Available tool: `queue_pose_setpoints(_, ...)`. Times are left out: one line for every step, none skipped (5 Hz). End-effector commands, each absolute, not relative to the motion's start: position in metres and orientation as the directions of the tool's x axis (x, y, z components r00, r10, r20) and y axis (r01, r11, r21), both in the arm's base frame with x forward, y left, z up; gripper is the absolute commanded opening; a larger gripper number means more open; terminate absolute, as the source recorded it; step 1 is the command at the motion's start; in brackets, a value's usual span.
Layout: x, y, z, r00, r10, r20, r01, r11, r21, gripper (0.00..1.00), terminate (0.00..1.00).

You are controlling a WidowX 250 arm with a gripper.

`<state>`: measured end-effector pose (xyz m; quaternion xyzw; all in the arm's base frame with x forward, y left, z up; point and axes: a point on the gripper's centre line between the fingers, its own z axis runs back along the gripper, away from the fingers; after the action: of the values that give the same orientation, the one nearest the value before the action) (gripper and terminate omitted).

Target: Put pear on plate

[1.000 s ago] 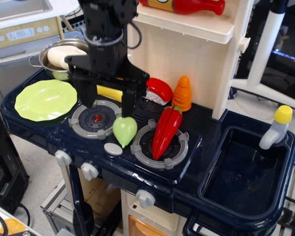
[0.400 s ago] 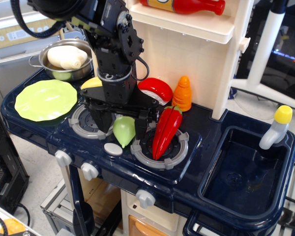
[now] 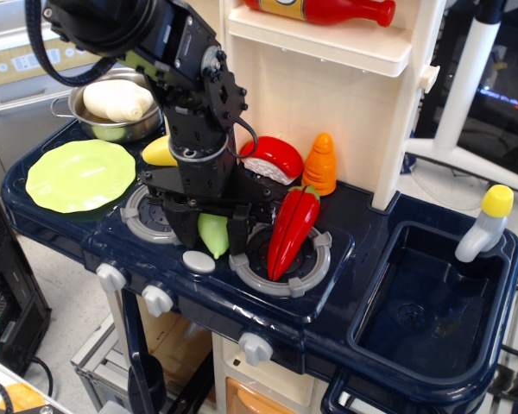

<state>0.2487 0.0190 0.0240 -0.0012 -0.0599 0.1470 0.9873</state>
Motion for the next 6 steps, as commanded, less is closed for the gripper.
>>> queue_pose_setpoints(0.256,0.04,0.083,0.945,0.299,0.135,-0.318,0.935,0.155,0.0,0.0)
queue_pose_setpoints(0.256,0.085,0.098,0.954,0.25,0.166,-0.286,0.923,0.257,0.0,0.0)
queue_pose_setpoints(0.263,0.13,0.088,0.965,0.148,0.217,-0.208,0.935,0.287,0.0,0.0)
queue_pose_setpoints(0.272,0.158,0.071,0.969,0.115,0.218,-0.171,0.951,0.258,0.0,0.0)
queue_pose_setpoints(0.27,0.166,0.055,0.965,0.116,0.234,-0.178,0.948,0.262,0.0,0.0)
queue_pose_setpoints(0.269,0.17,0.048,0.972,0.112,0.209,-0.16,0.96,0.228,1.0,0.0)
